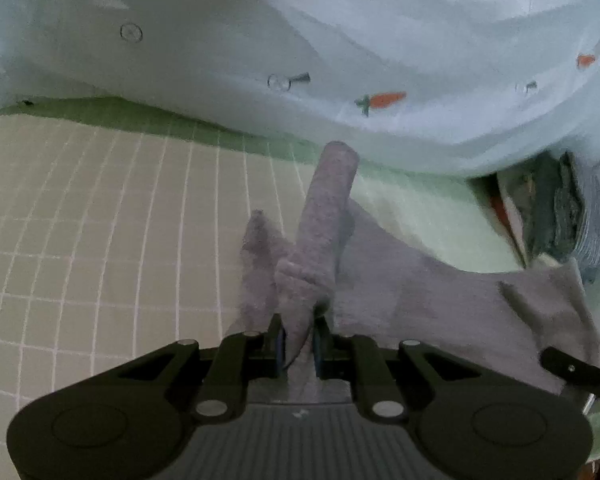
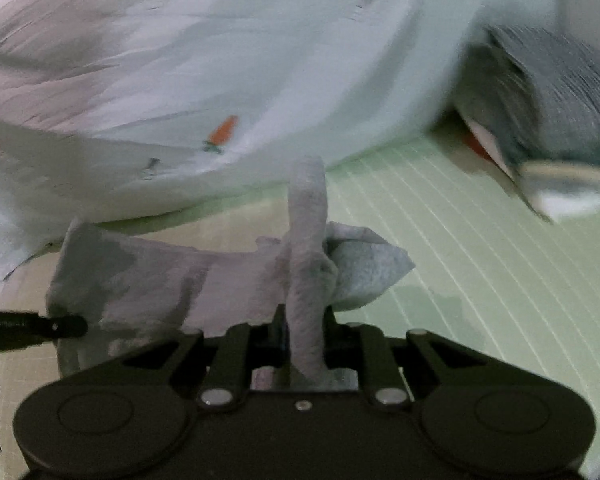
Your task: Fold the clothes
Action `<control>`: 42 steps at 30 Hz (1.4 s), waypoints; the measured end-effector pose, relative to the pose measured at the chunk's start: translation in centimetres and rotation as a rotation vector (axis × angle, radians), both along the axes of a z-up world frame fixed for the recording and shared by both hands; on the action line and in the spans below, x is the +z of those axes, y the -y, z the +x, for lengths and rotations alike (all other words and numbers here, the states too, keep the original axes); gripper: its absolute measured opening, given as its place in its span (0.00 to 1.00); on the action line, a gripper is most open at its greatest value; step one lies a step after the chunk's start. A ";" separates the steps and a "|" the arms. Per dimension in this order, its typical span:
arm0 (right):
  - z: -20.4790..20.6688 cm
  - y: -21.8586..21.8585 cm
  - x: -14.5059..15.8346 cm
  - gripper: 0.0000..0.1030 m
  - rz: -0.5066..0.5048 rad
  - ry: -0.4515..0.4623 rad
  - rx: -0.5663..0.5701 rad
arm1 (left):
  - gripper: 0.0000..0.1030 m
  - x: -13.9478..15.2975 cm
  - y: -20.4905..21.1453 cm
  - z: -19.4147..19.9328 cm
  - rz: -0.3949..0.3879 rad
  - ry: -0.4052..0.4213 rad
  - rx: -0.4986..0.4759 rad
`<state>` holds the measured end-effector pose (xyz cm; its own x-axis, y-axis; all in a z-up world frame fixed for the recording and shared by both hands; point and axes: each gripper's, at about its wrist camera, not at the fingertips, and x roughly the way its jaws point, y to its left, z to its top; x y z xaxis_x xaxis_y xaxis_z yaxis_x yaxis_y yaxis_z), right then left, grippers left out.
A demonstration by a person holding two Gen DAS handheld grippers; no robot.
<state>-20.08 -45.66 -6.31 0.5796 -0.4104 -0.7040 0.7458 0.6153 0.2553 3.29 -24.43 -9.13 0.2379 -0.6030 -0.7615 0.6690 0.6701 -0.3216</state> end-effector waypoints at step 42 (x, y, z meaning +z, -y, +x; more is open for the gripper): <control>-2.4 4.7 -8.1 0.66 0.272 -0.035 -0.273 | 0.46 -8.5 6.8 4.3 0.134 -0.111 -0.191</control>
